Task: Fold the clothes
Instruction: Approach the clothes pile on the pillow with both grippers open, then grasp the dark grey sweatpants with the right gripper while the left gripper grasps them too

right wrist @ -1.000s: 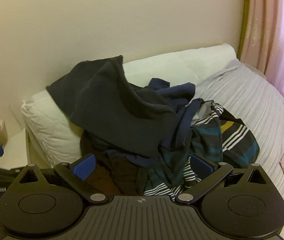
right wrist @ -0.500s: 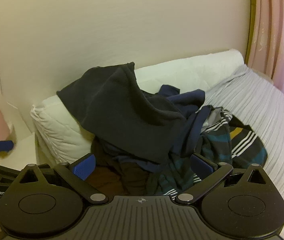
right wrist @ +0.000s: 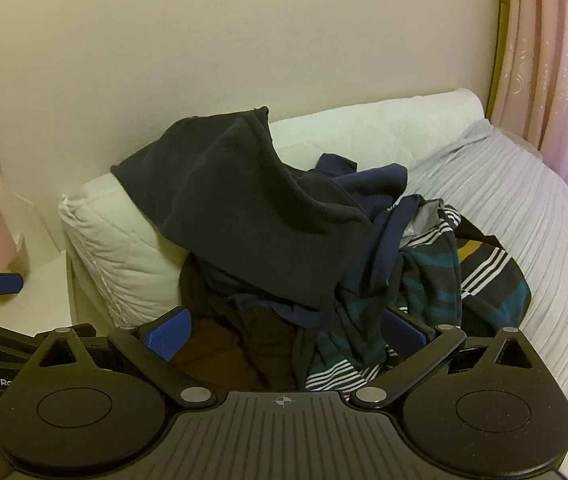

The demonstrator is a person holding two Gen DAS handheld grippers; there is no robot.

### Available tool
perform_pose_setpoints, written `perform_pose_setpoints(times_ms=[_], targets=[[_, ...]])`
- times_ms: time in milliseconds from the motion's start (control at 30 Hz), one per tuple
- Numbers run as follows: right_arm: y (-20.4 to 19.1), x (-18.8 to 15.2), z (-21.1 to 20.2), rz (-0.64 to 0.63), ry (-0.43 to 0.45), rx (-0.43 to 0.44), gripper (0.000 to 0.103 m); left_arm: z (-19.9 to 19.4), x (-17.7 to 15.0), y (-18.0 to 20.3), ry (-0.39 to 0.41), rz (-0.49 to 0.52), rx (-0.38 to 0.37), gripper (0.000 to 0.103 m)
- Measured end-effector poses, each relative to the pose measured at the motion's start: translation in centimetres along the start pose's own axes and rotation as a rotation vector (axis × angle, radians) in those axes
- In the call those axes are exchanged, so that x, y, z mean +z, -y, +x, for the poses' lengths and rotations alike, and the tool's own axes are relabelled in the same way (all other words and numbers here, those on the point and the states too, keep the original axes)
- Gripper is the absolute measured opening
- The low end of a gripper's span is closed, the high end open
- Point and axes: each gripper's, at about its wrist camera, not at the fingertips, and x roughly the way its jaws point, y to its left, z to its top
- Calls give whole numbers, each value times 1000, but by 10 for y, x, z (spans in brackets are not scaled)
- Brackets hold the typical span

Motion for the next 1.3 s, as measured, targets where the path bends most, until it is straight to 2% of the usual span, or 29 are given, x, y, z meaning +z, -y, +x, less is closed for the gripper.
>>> perform_pose_setpoints(times_ms=[233,433,900,1100,1300], targets=[[6,-1,3,-5,-10,10,103,1,-1,2,-1,-1,8,102],[27,2,5,-21,-18,19,103,5,5,12,-13,-11,17,102],[85,0,19,-54,-52,100,103,16,15,62,-63,-4,76,102],[95,-1,31,-62,-64,121,103,14,13,75,-76,0,109,102],[94,11,50,-77,-55,116,103,24,21,72,-81,55,109,102]])
